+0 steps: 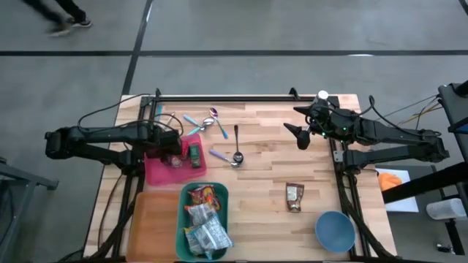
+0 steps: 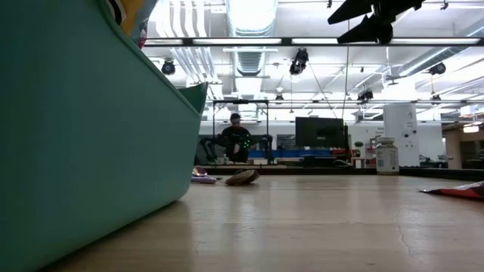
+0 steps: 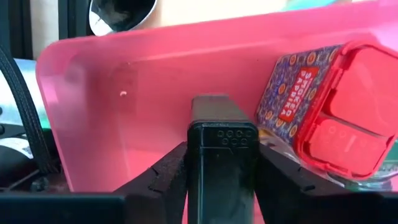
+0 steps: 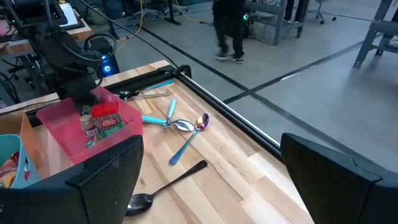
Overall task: Pick & Place Food Item
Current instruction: Put the green seasoning can into the pink bin, then put the white seasoning bottle into the pink bin
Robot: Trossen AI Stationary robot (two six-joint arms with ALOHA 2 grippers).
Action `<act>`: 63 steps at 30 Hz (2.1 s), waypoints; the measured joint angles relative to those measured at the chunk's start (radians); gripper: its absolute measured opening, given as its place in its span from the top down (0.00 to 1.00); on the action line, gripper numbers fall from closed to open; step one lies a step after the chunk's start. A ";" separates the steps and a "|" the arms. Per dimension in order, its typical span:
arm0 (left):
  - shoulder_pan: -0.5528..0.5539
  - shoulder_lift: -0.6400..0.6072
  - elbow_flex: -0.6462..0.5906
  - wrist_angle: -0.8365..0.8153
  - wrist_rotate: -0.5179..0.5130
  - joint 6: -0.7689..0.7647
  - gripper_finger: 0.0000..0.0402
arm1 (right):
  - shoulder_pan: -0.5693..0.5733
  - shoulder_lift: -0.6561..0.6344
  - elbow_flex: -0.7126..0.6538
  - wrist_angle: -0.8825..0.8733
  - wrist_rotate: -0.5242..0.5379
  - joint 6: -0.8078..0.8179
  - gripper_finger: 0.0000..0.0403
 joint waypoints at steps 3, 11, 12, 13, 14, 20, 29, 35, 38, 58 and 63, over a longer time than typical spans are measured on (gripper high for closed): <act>0.000 0.000 0.000 0.000 0.003 -0.002 0.54 | 0.000 0.000 0.000 0.000 0.000 -0.002 0.07; 0.000 0.000 0.000 0.000 0.026 -0.002 0.45 | 0.000 0.000 0.000 0.000 0.000 -0.002 0.07; 0.000 0.000 0.002 0.000 0.044 -0.002 0.44 | 0.000 0.000 0.000 0.000 0.000 -0.002 0.07; 0.000 0.000 0.007 0.000 0.065 -0.002 0.43 | 0.000 0.000 0.000 0.000 0.000 -0.002 0.07; 0.000 -0.001 0.012 0.000 0.087 -0.002 0.42 | 0.000 0.000 0.000 0.000 0.000 -0.003 0.07; 0.000 -0.001 0.071 0.000 0.197 0.031 0.41 | 0.000 0.000 0.000 0.000 0.000 -0.058 0.07; 0.000 -0.001 0.272 0.001 0.146 0.058 0.41 | 0.000 0.000 0.000 0.000 0.000 -0.055 0.07; 0.000 -0.001 0.418 0.087 -0.047 0.266 0.41 | 0.001 0.000 0.000 0.000 -0.002 -0.092 0.07; -0.001 -0.001 0.470 0.242 -0.136 0.495 0.41 | 0.001 0.000 0.000 0.000 -0.002 -0.100 0.07; 0.028 0.014 0.459 0.933 -0.298 1.359 0.41 | 0.001 0.001 0.000 -0.018 -0.045 0.010 0.07; 0.028 0.020 0.459 0.930 -0.298 1.359 0.41 | 0.001 0.010 0.000 -0.016 -0.082 0.058 0.07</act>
